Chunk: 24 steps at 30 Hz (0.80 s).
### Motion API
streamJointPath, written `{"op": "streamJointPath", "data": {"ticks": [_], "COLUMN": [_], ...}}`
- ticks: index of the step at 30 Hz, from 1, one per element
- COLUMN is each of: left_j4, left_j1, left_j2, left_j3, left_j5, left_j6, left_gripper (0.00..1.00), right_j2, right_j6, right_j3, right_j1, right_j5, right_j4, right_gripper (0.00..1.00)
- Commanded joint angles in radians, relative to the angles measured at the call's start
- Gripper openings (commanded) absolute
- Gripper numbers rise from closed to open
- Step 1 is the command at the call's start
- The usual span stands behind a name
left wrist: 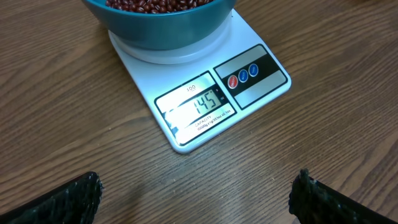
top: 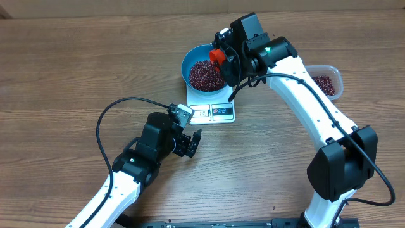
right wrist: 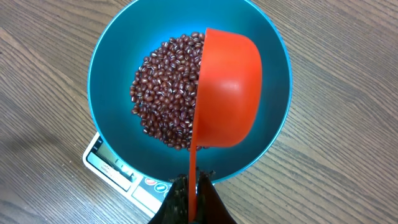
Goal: Scoop item into bowl and weigh 150g on scale
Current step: 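Hold the red scoop tilted over the teal bowl, trickling beans in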
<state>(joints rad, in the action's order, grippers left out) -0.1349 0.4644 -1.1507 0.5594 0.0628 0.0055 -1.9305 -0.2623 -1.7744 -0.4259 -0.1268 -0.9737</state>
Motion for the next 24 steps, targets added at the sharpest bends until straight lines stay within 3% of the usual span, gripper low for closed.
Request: {"op": "streamJointPath", "data": {"ticks": [1,9,24], "left_j4": [0.0,0.0,0.0], "left_j1": [0.001,0.001,0.001], "left_j2": [-0.007,-0.007,-0.007], "left_j3": [-0.002,-0.002,-0.002], "left_j5": [-0.011,-0.011,-0.011], "left_j6": [-0.006,-0.006,-0.006], "left_gripper": [1.0,1.0,1.0], "right_j2": [0.042,0.042,0.042], "right_j6": [0.003,-0.073,-0.083], "right_j3": [-0.034,-0.034,-0.033], "right_j1": [0.0,0.0,-0.027], "right_j5": [-0.008,0.0,0.107], "right_j4": [0.002,0.007,0.021], "right_gripper": [0.04,0.04,0.04]}}
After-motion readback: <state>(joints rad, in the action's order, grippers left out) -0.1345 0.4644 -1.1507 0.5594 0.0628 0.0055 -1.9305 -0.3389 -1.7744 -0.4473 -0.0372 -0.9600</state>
